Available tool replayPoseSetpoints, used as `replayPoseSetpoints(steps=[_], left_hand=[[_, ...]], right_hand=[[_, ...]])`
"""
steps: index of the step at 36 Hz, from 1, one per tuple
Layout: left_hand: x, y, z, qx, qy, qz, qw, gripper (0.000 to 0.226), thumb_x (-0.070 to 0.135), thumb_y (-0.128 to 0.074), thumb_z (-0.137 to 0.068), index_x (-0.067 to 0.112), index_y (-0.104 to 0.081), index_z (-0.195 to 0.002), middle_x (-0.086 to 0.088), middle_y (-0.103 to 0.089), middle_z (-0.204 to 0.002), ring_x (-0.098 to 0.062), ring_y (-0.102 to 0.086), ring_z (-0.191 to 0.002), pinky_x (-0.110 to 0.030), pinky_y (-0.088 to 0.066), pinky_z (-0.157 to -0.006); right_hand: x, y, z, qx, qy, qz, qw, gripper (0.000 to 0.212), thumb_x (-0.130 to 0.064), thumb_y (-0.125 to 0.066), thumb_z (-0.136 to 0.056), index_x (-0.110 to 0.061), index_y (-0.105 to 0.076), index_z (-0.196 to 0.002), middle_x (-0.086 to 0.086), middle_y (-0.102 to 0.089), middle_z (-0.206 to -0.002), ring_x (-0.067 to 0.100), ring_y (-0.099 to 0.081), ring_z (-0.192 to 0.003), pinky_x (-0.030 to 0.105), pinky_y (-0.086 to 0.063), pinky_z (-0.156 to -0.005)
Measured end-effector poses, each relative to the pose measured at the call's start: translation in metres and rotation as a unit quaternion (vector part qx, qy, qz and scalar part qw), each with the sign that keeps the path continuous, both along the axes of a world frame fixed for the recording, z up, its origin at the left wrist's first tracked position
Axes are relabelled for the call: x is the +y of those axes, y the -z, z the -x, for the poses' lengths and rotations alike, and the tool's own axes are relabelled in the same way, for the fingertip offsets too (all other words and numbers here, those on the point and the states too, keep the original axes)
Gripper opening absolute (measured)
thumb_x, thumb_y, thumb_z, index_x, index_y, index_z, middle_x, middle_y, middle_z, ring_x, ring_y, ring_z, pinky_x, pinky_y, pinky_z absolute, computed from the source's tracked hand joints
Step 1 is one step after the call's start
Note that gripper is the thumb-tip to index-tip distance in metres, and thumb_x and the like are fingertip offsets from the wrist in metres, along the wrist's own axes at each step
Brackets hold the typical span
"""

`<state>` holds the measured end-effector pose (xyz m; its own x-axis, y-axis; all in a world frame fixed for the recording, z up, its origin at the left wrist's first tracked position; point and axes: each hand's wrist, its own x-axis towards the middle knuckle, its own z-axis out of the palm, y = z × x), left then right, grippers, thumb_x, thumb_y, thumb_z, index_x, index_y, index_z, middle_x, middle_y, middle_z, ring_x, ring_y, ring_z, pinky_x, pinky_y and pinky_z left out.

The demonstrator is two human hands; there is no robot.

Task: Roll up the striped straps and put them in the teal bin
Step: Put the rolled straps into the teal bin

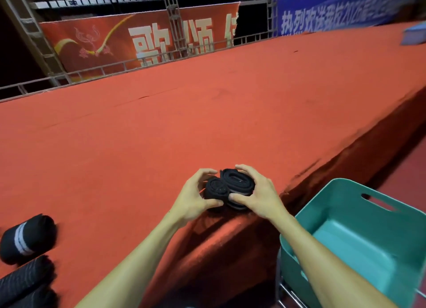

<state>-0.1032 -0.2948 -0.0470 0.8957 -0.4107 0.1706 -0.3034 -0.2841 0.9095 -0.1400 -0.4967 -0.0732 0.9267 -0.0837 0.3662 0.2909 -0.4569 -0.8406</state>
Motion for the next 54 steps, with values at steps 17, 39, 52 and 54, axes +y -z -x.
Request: replayPoseSetpoints(steps=[17, 39, 52, 54], left_hand=[[-0.152, 0.019, 0.002, 0.003, 0.135, 0.026, 0.991, 0.069, -0.007, -0.085, -0.062, 0.028, -0.057, -0.114, 0.013, -0.065, -0.115, -0.006, -0.061, -0.108, -0.034, -0.050, -0.101], [-0.217, 0.094, 0.018, 0.002, 0.218, -0.065, 0.974, 0.058, -0.001, -0.089, -0.061, 0.024, -0.063, -0.106, 0.012, -0.067, -0.108, 0.000, -0.062, -0.104, -0.015, -0.044, -0.094], [-0.207, 0.105, 0.009, -0.008, 0.219, -0.102, 0.970, 0.060, 0.004, -0.092, -0.058, 0.036, -0.061, -0.099, 0.026, -0.065, -0.103, 0.007, -0.060, -0.099, -0.006, -0.040, -0.088], [-0.209, 0.105, 0.009, -0.015, 0.220, -0.102, 0.970, 0.061, 0.006, -0.093, -0.057, 0.037, -0.061, -0.098, 0.023, -0.066, -0.100, 0.007, -0.060, -0.098, -0.006, -0.039, -0.087]], right_hand=[[-0.120, 0.026, 0.055, -0.035, 0.265, -0.011, 0.963, 0.065, -0.015, -0.092, -0.065, -0.015, -0.065, -0.124, -0.013, -0.066, -0.109, -0.005, -0.058, -0.098, -0.004, -0.033, -0.088], [-0.175, 0.121, 0.071, 0.165, 0.474, -0.073, 0.862, 0.055, -0.032, -0.086, -0.072, -0.025, -0.060, -0.120, 0.002, -0.072, -0.109, 0.029, -0.063, -0.106, 0.038, -0.049, -0.088], [-0.167, 0.168, 0.041, 0.248, 0.510, -0.121, 0.814, 0.050, -0.036, -0.082, -0.077, -0.027, -0.055, -0.119, 0.003, -0.070, -0.113, 0.034, -0.061, -0.108, 0.039, -0.047, -0.086], [-0.166, 0.175, 0.037, 0.252, 0.513, -0.131, 0.810, 0.050, -0.034, -0.082, -0.078, -0.026, -0.055, -0.119, 0.004, -0.070, -0.114, 0.035, -0.060, -0.109, 0.039, -0.046, -0.086]])
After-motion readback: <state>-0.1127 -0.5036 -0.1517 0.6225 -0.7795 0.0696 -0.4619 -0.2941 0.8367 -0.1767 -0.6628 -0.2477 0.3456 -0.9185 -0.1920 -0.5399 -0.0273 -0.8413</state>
